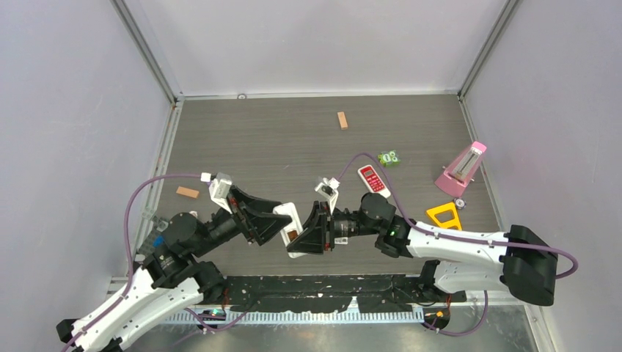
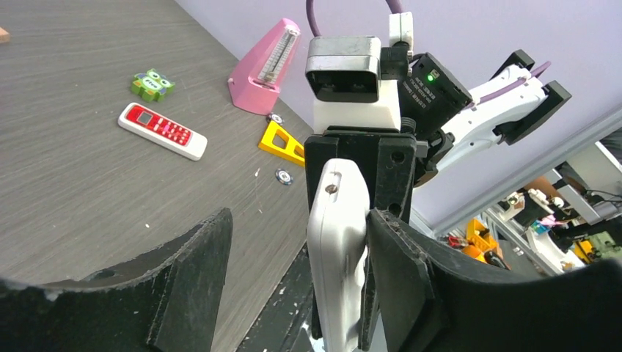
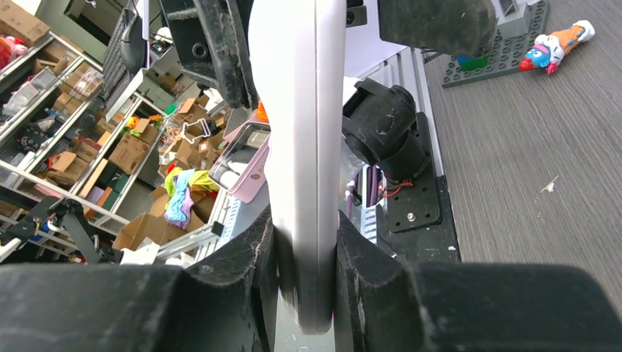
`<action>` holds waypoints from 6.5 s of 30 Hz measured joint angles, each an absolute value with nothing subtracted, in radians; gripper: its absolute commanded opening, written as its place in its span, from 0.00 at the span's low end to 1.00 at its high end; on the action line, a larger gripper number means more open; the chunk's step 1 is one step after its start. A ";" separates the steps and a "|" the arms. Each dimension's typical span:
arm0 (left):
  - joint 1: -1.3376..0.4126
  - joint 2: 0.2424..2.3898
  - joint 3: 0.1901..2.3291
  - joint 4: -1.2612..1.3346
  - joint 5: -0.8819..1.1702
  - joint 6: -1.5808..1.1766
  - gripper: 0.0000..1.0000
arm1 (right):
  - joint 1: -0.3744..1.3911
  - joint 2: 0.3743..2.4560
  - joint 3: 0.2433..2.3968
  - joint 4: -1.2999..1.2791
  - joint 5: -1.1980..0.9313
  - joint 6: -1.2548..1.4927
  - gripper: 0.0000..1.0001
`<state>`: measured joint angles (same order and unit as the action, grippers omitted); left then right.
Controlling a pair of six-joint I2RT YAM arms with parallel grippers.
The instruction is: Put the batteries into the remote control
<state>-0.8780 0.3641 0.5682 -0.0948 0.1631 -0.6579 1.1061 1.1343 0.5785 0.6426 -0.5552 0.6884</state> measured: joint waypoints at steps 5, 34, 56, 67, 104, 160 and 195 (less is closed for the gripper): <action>-0.878 0.391 0.568 -0.068 0.142 -0.718 0.41 | 1.105 1.172 0.579 0.685 -0.568 0.716 0.10; -0.871 0.473 0.569 0.026 0.177 -0.758 0.29 | 1.061 1.214 0.580 0.743 -0.624 0.781 0.15; -0.759 0.495 0.589 -0.028 0.319 -0.697 0.55 | 1.010 1.273 0.586 0.829 -0.712 0.843 0.22; -0.710 0.495 0.583 0.016 0.368 -0.722 0.24 | 1.003 1.294 0.596 0.830 -0.725 0.868 0.22; -0.696 0.330 0.792 -0.723 -0.624 -0.627 0.00 | 1.017 1.713 1.139 -0.032 0.031 0.329 0.68; -0.696 0.461 0.707 -0.587 -0.257 -0.596 0.00 | 0.928 1.778 1.292 -0.257 0.054 0.045 0.05; -0.617 0.597 0.555 0.002 0.595 -0.465 0.00 | 0.822 1.680 0.980 -0.427 0.015 -0.408 0.55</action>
<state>-0.6167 0.5968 0.5552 0.0025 0.5953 -0.4648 0.8215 1.6798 0.9798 -0.4267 0.0151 -0.4080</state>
